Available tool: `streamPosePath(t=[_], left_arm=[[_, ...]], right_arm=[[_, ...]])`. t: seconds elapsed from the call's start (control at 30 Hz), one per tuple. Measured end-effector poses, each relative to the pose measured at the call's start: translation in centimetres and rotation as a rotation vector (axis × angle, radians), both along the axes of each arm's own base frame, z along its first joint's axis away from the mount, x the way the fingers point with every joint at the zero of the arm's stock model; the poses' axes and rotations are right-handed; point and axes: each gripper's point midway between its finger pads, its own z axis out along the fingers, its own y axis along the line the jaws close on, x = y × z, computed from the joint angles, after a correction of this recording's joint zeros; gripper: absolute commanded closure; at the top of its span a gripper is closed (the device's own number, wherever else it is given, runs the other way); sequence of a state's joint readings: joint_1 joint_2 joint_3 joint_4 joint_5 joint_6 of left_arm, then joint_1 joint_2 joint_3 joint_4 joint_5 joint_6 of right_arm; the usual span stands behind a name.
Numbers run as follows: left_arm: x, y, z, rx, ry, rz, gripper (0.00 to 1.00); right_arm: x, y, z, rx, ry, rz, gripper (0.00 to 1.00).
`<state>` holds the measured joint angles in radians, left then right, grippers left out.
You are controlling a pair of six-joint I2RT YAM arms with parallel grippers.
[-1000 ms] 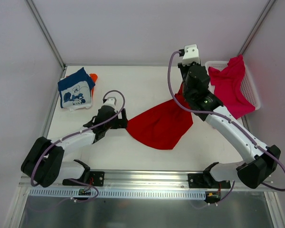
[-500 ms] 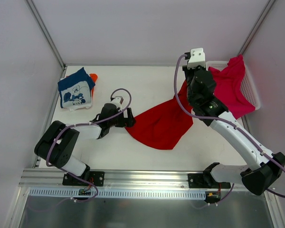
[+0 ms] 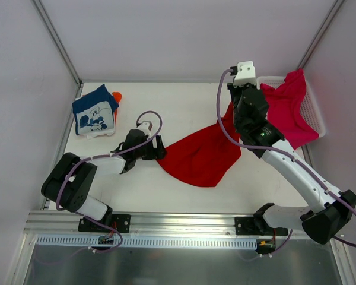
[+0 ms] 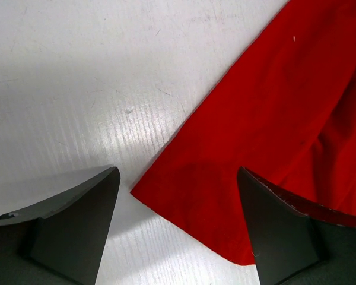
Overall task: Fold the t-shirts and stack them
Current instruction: Flatten out the tshirt
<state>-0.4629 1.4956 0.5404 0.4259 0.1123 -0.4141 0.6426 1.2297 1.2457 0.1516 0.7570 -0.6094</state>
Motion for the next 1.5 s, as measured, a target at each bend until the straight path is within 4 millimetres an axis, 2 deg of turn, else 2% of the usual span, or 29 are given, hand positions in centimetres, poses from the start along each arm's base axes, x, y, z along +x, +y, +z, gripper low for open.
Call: streamPosePath(t=[0.17,0.37,0.77,0.9,1.07,1.17,1.3,1.37,1.4,1.43,1.47,1.5], left_arm=[[0.0,0.3,-0.1,0.004,0.008,0.020,0.20],[0.1,0.2,-0.3,-0.003,0.013,0.029,0.31],[0.1,-0.2,-0.7,-0.039,0.028,0.054,0.31],[-1.0,-1.1,-0.8,-0.059,0.036,0.038,0.36],[-3.4,-3.4,-0.8,-0.059,0.063,-0.024,0.35],[-4.3,-4.2,-0.7,-0.031,0.086,-0.046,0.36],[-4.7,-4.0,-1.0,-0.005,0.114,-0.040,0.49],[-4.8,-3.8,-1.2,0.003,0.125,-0.028,0.63],[-4.8,-3.7,-1.3,0.012,0.129,-0.022,0.74],[-4.8,-3.5,-1.5,0.019,0.137,-0.016,0.95],[-4.9,-3.4,-1.8,0.024,0.152,-0.003,1.00],[-4.9,-3.3,-2.1,0.029,0.161,0.006,1.00]], right_arm=[[0.0,-0.1,0.0,0.003,0.000,-0.006,1.00],[-0.2,-0.3,-0.2,0.007,0.001,-0.012,1.00],[-0.2,-0.5,-0.4,0.018,0.002,-0.019,1.00],[-0.3,-0.5,-1.0,0.019,0.010,-0.020,1.00],[-0.3,-0.5,-1.5,0.020,0.018,-0.020,1.00],[-0.4,-0.5,-1.4,0.028,0.015,-0.020,1.00],[-0.8,-0.9,-0.9,0.043,0.002,-0.020,1.00],[-1.2,-1.1,-0.6,0.050,-0.007,-0.020,1.00],[-1.3,-1.3,-0.5,0.052,-0.010,-0.020,1.00],[-1.5,-1.4,-0.3,0.056,-0.015,-0.020,1.00],[-1.6,-1.5,-0.2,0.058,-0.017,-0.020,1.00],[-1.7,-1.6,-0.1,0.060,-0.020,-0.020,1.00]])
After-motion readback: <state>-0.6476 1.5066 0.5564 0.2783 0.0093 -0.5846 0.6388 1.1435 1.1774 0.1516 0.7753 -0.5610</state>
